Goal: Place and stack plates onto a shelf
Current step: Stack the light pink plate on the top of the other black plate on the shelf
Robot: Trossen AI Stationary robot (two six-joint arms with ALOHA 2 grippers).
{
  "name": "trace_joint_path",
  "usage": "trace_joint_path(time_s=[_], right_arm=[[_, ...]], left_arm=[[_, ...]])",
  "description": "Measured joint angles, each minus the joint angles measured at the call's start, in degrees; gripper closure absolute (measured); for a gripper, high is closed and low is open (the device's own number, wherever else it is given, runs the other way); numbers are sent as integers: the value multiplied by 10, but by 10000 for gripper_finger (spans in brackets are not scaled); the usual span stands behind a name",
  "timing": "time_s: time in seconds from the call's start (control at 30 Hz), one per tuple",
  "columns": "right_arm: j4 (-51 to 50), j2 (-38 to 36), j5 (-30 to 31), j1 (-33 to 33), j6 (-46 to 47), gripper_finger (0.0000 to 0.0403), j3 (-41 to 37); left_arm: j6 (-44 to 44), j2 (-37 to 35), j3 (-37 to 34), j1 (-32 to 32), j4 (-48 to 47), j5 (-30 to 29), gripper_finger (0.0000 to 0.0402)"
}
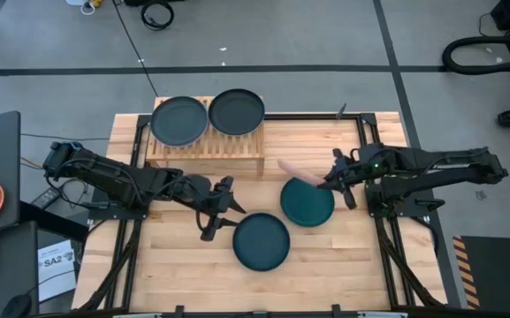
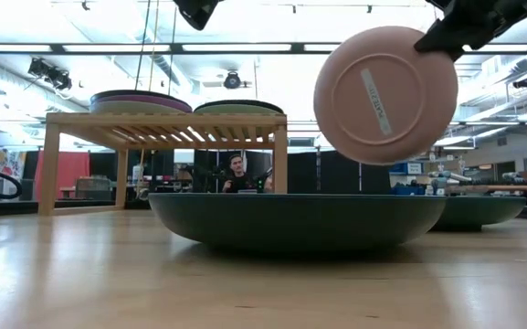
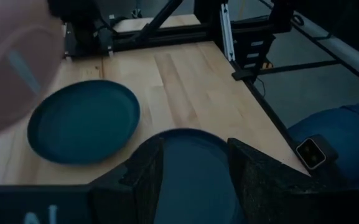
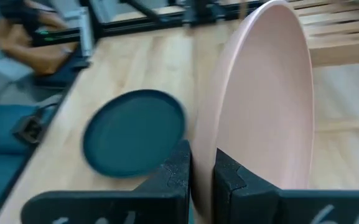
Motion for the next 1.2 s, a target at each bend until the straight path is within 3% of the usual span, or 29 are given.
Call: trace_joint_path(time_s=[0.33,0.67,1.03,1.2], right_arm=[[-60,28,101,0,-22,371,74],[-82,144,115,-1,-131,371,173],[-108,275,113,-35,-245,371,303],[-112,327,113,-53,-278,370,350]], left_arm=[[0,0,0,0,-32,-1,219],[0,0,0,0,-47,-1,219],[12,-33,-1,0,-182,-1,219],[29,-75,-51,10,-163,0,219]])
